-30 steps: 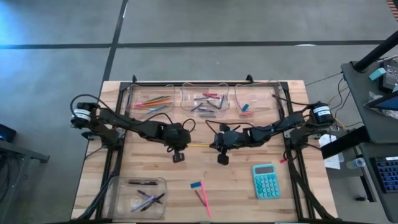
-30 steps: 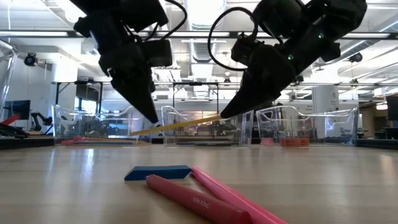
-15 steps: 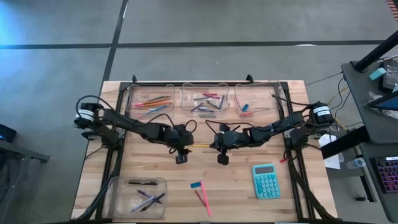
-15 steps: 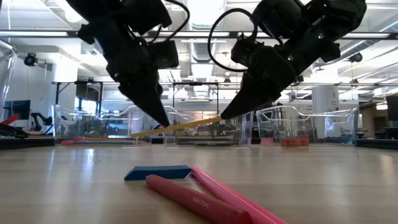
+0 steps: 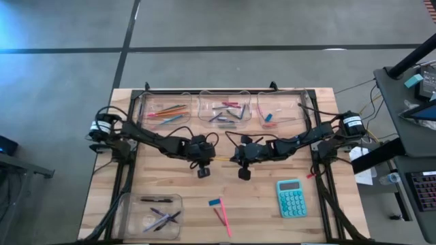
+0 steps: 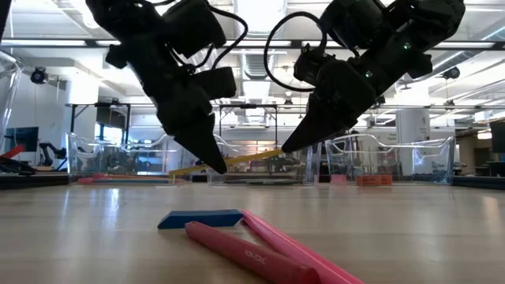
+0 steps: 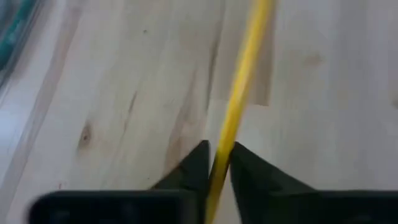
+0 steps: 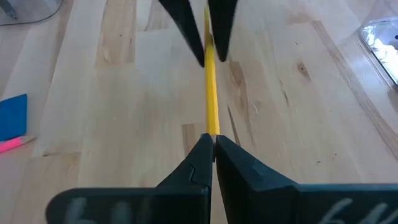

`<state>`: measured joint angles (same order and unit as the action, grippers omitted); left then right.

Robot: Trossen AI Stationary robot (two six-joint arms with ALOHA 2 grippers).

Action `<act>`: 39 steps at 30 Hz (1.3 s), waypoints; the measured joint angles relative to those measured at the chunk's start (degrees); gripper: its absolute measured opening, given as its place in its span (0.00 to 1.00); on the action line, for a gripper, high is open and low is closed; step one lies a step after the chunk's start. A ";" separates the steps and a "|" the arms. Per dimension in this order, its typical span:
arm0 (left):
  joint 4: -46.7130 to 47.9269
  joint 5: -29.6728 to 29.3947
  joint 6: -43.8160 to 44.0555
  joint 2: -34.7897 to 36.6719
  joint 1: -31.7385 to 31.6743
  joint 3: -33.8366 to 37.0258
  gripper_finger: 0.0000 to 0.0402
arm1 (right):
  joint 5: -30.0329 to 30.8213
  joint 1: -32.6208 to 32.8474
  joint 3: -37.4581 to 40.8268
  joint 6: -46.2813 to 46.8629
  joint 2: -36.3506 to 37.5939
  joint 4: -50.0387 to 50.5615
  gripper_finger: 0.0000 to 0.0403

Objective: Sort crayons/erasers/pens/pencils in bins
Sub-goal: Put the yellow colored pencil into the top left transparent bin

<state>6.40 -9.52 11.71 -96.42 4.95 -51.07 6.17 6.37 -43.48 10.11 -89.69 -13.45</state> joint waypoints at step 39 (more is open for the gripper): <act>40.40 -18.50 -5.42 21.71 -5.48 -6.87 0.02 | 2.77 7.72 -2.04 4.48 16.25 4.30 0.58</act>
<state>46.80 -28.02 6.29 -74.70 -0.53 -57.94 8.95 14.09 -45.52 14.59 -73.44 -9.16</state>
